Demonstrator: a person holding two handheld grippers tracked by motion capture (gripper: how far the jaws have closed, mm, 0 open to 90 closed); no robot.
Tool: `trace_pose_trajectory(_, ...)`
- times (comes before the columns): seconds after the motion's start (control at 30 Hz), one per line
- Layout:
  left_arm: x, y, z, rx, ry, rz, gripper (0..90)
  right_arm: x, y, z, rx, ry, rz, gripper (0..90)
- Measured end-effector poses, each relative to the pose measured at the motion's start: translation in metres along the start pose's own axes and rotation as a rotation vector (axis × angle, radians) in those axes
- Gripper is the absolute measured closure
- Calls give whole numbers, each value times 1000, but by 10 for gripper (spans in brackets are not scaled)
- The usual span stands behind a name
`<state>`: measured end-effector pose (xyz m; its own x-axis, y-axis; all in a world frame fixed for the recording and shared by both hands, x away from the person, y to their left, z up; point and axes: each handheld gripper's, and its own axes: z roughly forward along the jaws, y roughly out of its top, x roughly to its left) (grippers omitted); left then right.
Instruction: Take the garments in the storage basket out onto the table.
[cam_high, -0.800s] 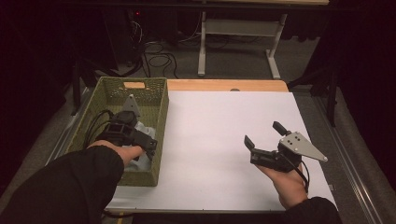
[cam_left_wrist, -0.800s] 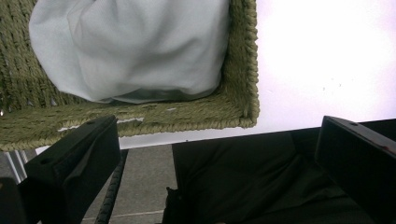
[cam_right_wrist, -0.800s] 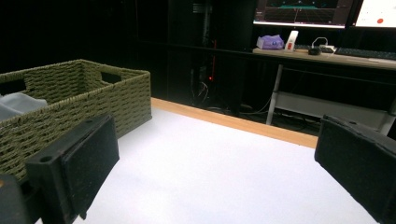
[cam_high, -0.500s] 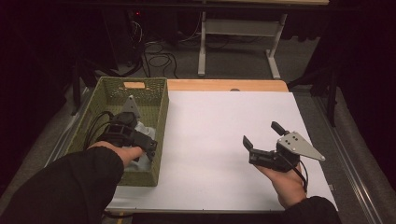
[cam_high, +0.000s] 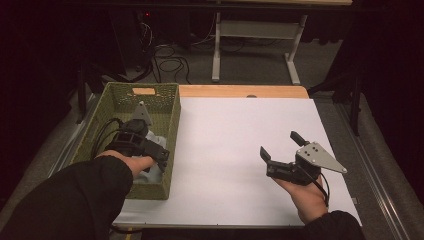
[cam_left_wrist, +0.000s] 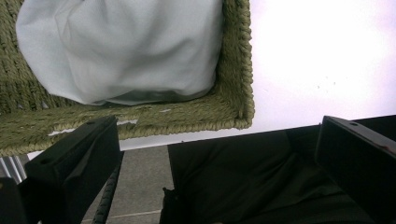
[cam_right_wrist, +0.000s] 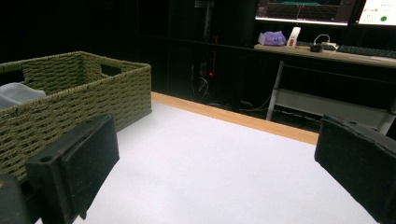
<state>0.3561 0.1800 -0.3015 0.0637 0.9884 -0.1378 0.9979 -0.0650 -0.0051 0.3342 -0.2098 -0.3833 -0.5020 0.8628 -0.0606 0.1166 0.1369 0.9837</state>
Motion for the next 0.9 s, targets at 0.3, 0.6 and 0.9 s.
trace_pose_trajectory(0.3,6,2,0,-4,-2,-10,6,-4,-2,0,9,-5,5,7)
trace_pose_trajectory(0.6,19,3,-9,-23,10,-18,6,-7,-5,1,22,-10,7,7)
trace_pose_trajectory(0.9,38,5,-8,-44,3,-21,6,-7,-7,2,33,-13,-5,7)
